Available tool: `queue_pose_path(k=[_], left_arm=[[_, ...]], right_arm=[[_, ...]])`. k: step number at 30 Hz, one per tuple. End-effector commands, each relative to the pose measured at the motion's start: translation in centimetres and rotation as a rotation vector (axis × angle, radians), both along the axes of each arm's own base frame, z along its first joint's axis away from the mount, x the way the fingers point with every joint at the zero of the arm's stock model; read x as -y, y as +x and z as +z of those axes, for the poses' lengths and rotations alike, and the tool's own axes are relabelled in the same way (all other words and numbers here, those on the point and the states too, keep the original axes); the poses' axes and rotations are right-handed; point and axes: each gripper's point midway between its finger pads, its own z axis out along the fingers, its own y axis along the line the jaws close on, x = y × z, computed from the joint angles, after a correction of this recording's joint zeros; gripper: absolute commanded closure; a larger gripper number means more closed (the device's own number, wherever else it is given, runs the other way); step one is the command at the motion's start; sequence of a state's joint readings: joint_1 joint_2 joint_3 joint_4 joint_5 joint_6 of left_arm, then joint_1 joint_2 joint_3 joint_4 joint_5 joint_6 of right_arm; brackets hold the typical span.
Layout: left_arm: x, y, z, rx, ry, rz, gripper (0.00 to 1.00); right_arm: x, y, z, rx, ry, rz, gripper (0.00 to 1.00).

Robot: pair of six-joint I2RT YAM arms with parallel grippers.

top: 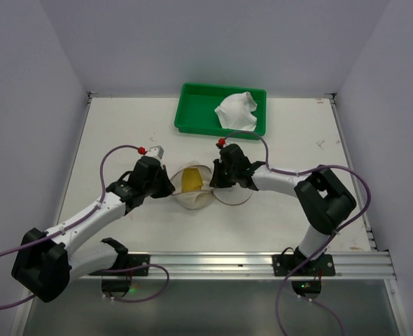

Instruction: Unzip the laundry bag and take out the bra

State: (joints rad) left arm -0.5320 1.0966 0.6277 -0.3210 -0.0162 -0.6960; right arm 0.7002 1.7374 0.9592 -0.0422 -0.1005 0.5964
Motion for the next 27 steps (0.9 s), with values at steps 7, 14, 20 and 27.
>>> queue_pose_path(k=[7, 14, 20, 27], left_arm=[[-0.6, 2.0, 3.8, 0.077, 0.021, 0.044, 0.59], [1.6, 3.6, 11.4, 0.193, 0.039, 0.023, 0.34], [7.9, 3.3, 15.2, 0.267, 0.045, -0.132, 0.32], [9.8, 3.6, 9.8, 0.193, 0.068, -0.189, 0.42]], right_arm=[[1.2, 0.6, 6.8, 0.182, 0.006, 0.006, 1.00], [1.9, 0.4, 10.0, 0.222, -0.043, -0.020, 1.00], [2.0, 0.3, 10.6, 0.234, -0.055, -0.027, 1.00], [2.1, 0.0, 10.6, 0.240, -0.052, -0.022, 1.00]])
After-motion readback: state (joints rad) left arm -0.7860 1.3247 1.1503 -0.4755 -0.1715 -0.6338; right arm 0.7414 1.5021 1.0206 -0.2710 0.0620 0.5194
